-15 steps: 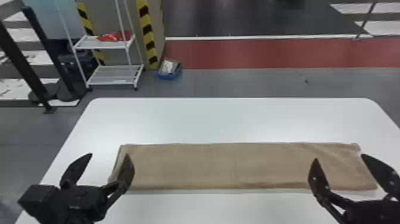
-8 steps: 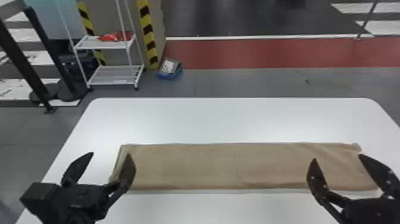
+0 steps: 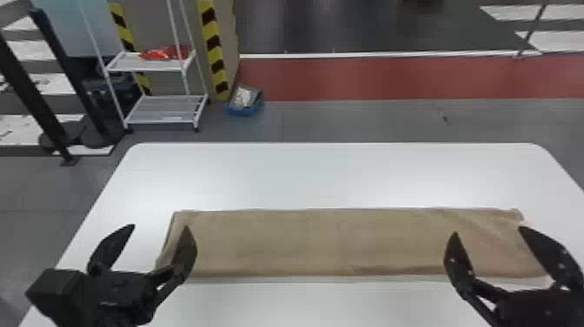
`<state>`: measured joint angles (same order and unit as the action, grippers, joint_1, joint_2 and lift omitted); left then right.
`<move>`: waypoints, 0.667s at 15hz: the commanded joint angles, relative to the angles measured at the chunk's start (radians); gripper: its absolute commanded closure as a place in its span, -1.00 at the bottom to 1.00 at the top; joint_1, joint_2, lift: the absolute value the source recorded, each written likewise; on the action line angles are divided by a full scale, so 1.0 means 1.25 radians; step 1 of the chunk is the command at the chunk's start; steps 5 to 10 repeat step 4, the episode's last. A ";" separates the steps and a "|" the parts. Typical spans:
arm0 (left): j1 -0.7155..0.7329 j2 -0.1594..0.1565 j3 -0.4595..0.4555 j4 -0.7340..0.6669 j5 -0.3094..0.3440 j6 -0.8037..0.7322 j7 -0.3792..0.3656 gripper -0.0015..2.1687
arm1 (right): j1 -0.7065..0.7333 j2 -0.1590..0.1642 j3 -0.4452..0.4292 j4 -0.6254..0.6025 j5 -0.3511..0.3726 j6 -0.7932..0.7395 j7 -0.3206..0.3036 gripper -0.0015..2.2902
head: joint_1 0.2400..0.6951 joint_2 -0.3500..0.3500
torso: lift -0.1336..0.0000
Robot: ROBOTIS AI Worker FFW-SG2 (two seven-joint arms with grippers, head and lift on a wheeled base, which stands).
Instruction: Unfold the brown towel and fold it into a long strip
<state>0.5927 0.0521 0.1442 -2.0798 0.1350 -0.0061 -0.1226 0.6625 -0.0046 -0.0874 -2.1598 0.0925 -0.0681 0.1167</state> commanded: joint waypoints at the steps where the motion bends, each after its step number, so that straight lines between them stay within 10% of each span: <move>1: 0.003 0.000 -0.001 0.000 0.000 -0.001 0.000 -0.97 | 0.003 0.004 0.000 0.000 0.001 -0.002 0.000 -0.93 | 1.00 0.15 | -0.72; 10: 0.006 0.000 -0.001 -0.004 -0.002 -0.001 0.000 -0.97 | 0.003 0.004 0.006 0.001 0.001 -0.005 0.000 -0.93 | 1.00 0.15 | -0.72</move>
